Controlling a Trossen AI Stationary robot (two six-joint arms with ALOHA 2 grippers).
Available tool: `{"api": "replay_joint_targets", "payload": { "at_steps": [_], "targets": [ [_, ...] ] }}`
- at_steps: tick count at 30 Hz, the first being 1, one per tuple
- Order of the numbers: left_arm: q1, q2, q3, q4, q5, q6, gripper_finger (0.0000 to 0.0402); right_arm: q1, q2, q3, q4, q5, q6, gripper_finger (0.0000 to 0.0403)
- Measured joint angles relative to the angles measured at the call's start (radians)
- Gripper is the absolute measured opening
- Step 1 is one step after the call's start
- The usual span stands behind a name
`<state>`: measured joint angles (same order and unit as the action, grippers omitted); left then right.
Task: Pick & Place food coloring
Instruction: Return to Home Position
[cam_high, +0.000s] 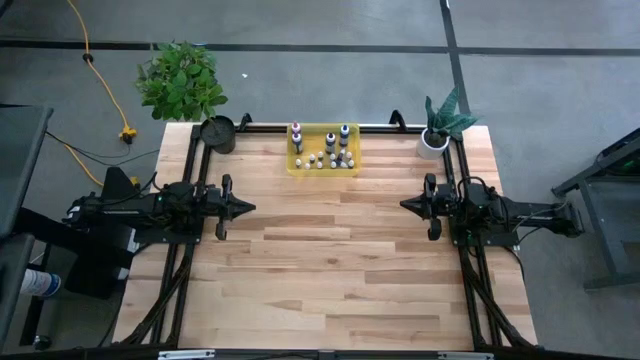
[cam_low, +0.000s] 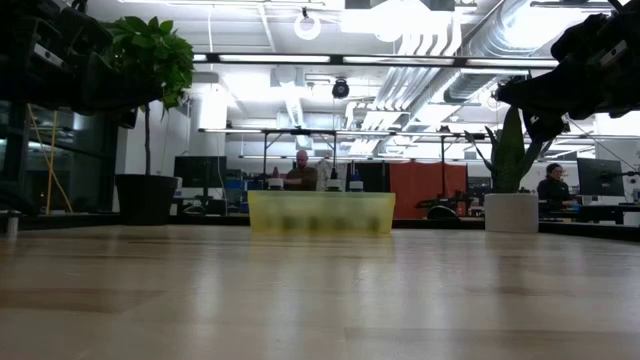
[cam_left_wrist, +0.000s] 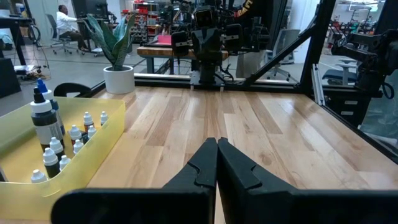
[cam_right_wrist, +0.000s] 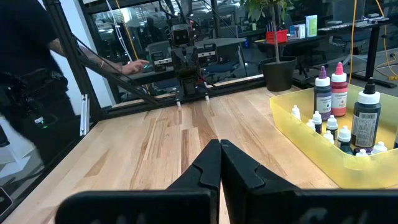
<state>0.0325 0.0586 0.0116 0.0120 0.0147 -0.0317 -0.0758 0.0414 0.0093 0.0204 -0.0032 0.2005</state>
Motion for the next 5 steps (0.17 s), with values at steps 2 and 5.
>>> {"api": "replay_joint_targets", "payload": {
  "at_steps": [2, 5],
  "targets": [
    [0.0, 0.0, 0.0, 0.0, 0.0, 0.0, 0.0, 0.0, 0.0, 0.0, 0.0, 0.0, 0.0, 0.0],
    [0.0, 0.0, 0.0, 0.0, 0.0, 0.0, 0.0, 0.0, 0.0, 0.0, 0.0, 0.0, 0.0, 0.0]
  ]
}}
